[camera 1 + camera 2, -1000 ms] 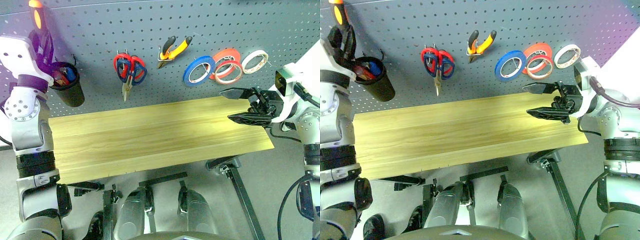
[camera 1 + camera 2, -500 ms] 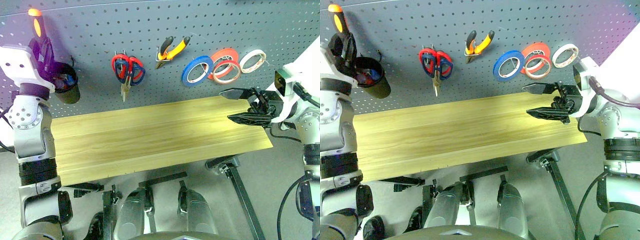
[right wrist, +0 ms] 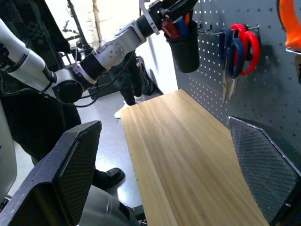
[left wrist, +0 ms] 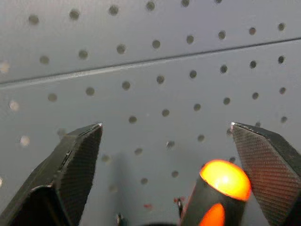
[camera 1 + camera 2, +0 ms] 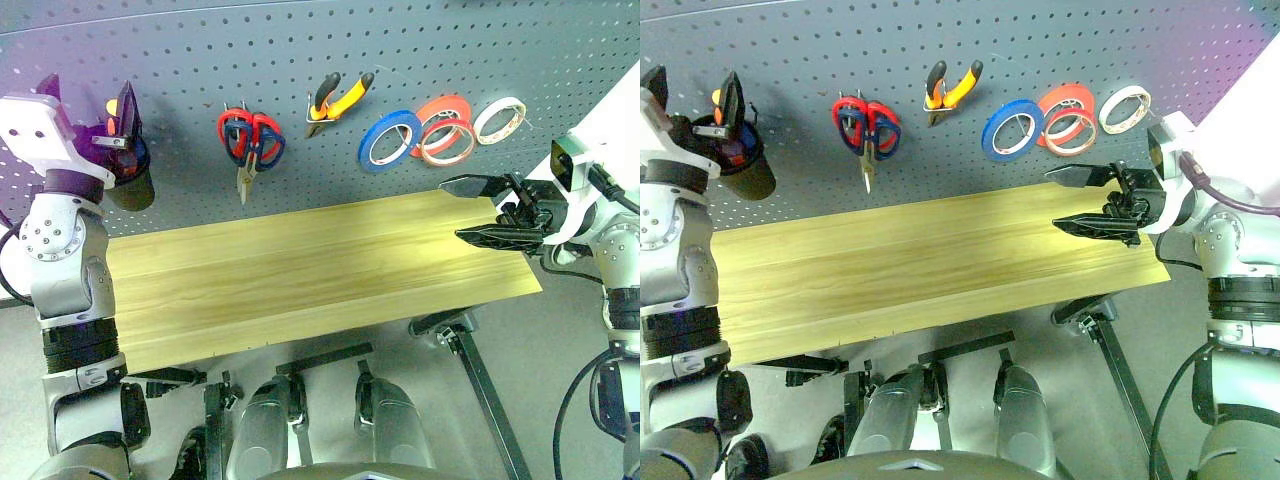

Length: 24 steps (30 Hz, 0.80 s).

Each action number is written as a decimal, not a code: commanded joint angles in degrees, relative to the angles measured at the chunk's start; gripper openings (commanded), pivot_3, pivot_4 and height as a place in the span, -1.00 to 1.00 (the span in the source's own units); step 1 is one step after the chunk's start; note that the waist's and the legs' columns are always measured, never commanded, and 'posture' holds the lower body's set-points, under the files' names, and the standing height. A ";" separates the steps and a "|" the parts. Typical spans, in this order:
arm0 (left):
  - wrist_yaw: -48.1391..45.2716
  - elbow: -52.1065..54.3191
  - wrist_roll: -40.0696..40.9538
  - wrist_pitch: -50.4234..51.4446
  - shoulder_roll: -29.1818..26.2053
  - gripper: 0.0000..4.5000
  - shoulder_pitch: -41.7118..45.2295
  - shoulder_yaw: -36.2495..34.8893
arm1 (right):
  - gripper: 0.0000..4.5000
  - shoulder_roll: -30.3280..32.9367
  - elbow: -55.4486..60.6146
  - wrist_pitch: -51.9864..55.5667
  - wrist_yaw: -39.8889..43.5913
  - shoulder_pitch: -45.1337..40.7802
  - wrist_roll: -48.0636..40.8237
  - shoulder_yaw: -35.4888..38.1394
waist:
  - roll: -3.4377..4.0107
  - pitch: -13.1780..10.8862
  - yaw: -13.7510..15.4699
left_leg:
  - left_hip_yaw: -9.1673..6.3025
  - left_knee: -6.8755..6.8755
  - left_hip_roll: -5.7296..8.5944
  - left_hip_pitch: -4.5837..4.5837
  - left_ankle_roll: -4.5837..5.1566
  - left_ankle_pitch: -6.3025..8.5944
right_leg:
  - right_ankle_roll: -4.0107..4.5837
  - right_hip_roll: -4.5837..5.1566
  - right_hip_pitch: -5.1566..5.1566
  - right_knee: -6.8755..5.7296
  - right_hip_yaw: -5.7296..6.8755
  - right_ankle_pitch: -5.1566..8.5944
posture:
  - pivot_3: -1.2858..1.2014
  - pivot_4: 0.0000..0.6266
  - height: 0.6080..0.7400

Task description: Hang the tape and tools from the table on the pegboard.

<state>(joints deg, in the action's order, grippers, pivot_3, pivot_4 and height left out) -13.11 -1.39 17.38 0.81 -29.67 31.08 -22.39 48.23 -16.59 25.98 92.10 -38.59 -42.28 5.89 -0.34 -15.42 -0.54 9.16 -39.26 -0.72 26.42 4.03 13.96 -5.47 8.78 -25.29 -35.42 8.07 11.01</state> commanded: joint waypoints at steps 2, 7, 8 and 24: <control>-0.81 4.32 2.88 0.83 0.81 0.99 0.30 -0.29 | 1.00 0.18 1.34 -0.03 0.39 -0.43 -0.17 1.94 | 0.00 0.00 0.02 | 0.00 0.00 0.00 0.01 0.00 0.00 | 0.00 0.02 0.00 0.02 0.00 0.00 | 0.02 -0.31 0.74; 0.33 6.96 2.46 0.18 1.30 0.99 1.49 -0.32 | 1.00 0.24 1.05 -0.23 0.40 -0.43 -0.03 2.02 | 0.00 0.00 -0.05 | -0.01 0.00 0.00 0.02 0.00 0.00 | 0.00 0.02 0.00 0.02 0.00 0.00 | 0.02 -0.32 0.74; 0.70 7.30 2.45 0.14 1.58 0.99 1.60 -0.39 | 1.00 0.15 0.90 -0.26 0.40 -0.52 0.06 2.12 | 0.00 0.00 -0.05 | -0.01 0.00 0.00 0.02 0.00 0.00 | 0.00 0.02 0.00 0.02 0.00 0.00 | 0.02 -0.32 0.74; 5.27 12.90 -1.67 -1.02 2.01 0.99 5.31 1.23 | 1.00 -0.12 -0.01 -1.04 0.40 -0.87 0.30 1.93 | 0.00 0.00 -0.04 | 0.00 0.00 0.00 0.02 0.00 0.00 | 0.01 -0.04 -0.01 0.02 0.00 -0.01 | 0.03 -0.35 0.74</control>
<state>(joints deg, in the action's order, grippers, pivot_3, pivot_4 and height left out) -7.89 7.95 15.31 0.75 -27.61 34.82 -21.20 47.69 -17.07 25.51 92.10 -38.59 -41.59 5.89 -0.35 -15.42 -0.58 9.16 -39.26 -0.72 26.44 4.03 13.96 -5.47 8.72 -25.30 -35.40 8.08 11.00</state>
